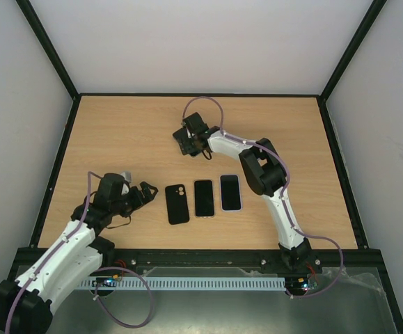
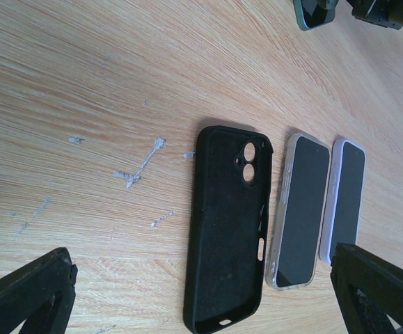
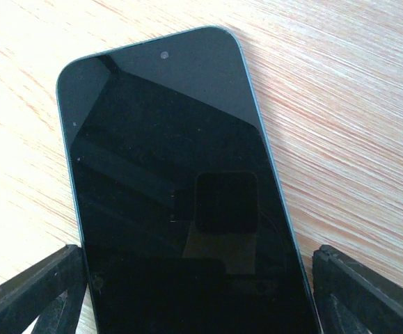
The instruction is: Put the phone into the phone case
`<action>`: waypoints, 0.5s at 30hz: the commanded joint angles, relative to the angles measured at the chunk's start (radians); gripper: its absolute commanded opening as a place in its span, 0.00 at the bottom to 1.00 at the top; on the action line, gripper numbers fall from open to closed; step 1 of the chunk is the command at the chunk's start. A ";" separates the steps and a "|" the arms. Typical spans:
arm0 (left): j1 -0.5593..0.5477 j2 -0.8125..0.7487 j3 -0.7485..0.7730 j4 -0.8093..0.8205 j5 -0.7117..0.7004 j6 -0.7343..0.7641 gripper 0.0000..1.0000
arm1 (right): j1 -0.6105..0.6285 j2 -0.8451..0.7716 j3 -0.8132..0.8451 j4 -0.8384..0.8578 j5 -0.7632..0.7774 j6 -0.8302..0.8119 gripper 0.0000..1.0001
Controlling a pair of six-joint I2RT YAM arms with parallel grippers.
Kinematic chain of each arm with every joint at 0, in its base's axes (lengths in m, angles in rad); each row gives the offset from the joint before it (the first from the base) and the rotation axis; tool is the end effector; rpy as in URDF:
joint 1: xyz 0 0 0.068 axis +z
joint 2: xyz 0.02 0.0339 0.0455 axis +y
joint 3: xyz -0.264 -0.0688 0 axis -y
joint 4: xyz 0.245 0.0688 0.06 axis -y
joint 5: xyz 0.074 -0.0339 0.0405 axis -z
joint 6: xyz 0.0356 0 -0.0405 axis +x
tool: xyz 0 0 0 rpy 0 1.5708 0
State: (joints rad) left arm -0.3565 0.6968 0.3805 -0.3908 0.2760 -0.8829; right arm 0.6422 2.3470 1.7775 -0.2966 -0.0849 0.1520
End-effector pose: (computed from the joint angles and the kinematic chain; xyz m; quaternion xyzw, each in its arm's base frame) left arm 0.1384 -0.0619 0.1934 -0.1784 0.8836 -0.3425 0.2649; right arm 0.4102 0.3106 0.1369 -0.2417 0.9061 0.1701 0.3026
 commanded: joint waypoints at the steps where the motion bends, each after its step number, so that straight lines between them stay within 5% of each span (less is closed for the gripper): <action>1: 0.007 0.011 0.027 0.006 0.003 0.004 0.99 | 0.005 0.043 0.014 -0.101 0.027 -0.009 0.84; 7: 0.007 0.002 0.019 0.002 0.005 0.000 0.99 | 0.007 0.044 0.002 -0.119 0.057 -0.003 0.88; 15: 0.006 -0.036 0.007 0.008 0.028 -0.006 0.99 | 0.008 0.003 -0.039 -0.112 0.071 0.032 0.75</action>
State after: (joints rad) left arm -0.3565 0.6895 0.3805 -0.3882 0.2790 -0.8833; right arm 0.6449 2.3470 1.7809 -0.3176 -0.0521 0.1596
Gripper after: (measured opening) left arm 0.995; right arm 0.776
